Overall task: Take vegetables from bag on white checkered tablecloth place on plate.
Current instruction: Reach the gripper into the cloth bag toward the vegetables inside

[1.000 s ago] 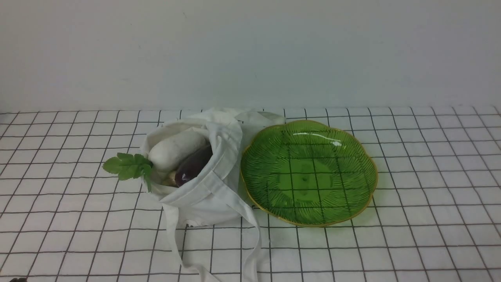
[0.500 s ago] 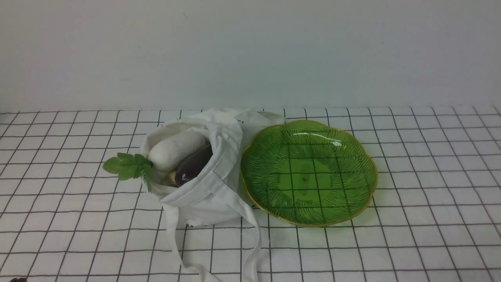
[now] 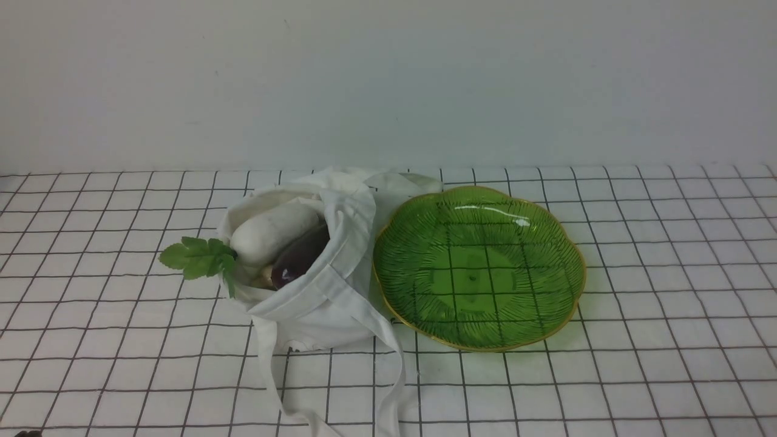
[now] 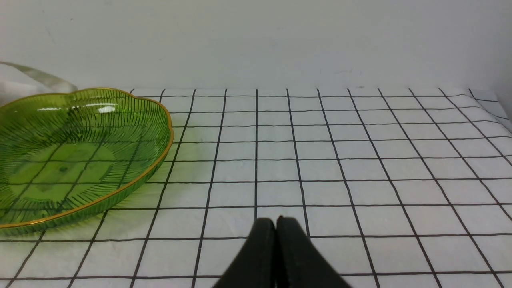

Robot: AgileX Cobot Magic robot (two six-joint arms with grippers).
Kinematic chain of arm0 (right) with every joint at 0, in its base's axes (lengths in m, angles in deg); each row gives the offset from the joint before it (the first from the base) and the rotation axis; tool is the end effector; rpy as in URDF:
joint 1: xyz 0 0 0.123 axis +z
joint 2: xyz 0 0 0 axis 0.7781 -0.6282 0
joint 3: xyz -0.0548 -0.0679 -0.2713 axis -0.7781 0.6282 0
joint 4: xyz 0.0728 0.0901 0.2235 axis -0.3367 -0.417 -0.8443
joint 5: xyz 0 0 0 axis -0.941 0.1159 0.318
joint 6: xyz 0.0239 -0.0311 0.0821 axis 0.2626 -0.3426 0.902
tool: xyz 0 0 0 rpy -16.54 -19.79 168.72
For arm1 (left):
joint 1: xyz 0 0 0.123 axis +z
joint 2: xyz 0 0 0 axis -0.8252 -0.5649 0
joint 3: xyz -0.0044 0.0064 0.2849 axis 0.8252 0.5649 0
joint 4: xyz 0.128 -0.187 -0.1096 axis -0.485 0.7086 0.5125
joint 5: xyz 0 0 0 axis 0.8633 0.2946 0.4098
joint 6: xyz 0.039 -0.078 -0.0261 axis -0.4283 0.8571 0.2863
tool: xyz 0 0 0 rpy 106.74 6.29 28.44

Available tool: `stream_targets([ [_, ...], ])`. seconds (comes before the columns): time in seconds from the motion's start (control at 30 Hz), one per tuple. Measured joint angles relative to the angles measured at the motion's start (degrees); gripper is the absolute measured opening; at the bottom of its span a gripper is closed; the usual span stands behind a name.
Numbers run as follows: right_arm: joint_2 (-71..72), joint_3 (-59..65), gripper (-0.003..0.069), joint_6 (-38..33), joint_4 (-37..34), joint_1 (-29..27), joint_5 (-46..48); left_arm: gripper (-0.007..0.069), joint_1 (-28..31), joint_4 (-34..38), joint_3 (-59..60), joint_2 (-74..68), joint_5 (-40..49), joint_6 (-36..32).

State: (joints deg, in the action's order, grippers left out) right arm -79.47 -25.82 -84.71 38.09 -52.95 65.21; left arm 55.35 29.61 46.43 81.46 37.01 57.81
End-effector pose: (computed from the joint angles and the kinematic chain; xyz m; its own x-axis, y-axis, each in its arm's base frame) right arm 0.0533 -0.0027 0.1728 -0.2802 0.0002 -0.9599 0.0398 0.9991 -0.0114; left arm 0.0526 -0.0009 0.1714 -0.2911 -0.0114 -0.9566 0.0075 0.9999 -0.0142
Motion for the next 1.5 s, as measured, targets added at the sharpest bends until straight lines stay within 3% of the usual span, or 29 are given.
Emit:
stream_targets([
  [0.07,0.0,0.0,-0.0015,0.0,0.0,0.0,0.0,-0.0008,0.0,1.2,0.0,0.0,0.0,1.0],
  [0.17,0.0,0.0,-0.0015,0.0,0.0,0.0,0.0,-0.0008,0.0,16.2,0.0,0.0,0.0,9.8],
  [0.2,0.0,0.0,-0.0015,0.0,0.0,0.0,0.0,-0.0008,0.0,16.2,0.0,0.0,0.0,10.5],
  [0.27,0.0,0.0,-0.0015,0.0,0.0,0.0,0.0,-0.0008,0.0,31.0,0.0,0.0,-0.1,17.6],
  [0.3,0.0,0.0,-0.0015,0.0,0.0,0.0,0.0,-0.0008,0.0,35.1,0.0,0.0,-0.2,19.2],
  [0.4,0.0,0.0,-0.0015,0.0,0.0,0.0,0.0,-0.0008,0.0,41.4,0.0,0.0,-0.6,20.4],
  [0.53,0.0,0.0,-0.0015,0.0,0.0,0.0,0.0,-0.0008,0.0,43.6,0.0,0.0,-2.5,20.5],
  [0.67,0.0,0.0,-0.0015,0.0,0.0,0.0,0.0,-0.0008,0.0,43.2,-2.0,0.0,-0.2,16.2],
  [0.83,0.0,0.0,-0.0015,0.0,0.0,0.0,0.0,-0.0008,0.0,38.1,-14.9,-5.9,7.9,9.4],
  [0.97,0.0,0.0,-0.0015,0.0,0.0,0.0,0.0,-0.0008,0.0,28.3,-24.1,-18.4,19.0,8.6],
  [1.07,0.0,0.0,-0.0015,0.0,0.0,0.0,0.0,-0.0008,0.0,16.7,-33.6,-37.1,32.7,7.8],
  [1.23,0.0,0.0,-0.0015,0.0,0.0,0.0,0.0,0.0004,0.0,8.3,-46.8,-55.1,37.5,4.4],
  [1.4,0.0,0.0,-0.0015,0.0,0.0,0.0,0.0,0.0070,0.0,9.7,-60.7,-69.7,37.5,1.3],
  [1.5,0.0,0.0,-0.0015,0.0,0.0,0.0,0.0,0.0158,-0.5,12.7,-68.0,-77.7,37.5,-0.8],
])
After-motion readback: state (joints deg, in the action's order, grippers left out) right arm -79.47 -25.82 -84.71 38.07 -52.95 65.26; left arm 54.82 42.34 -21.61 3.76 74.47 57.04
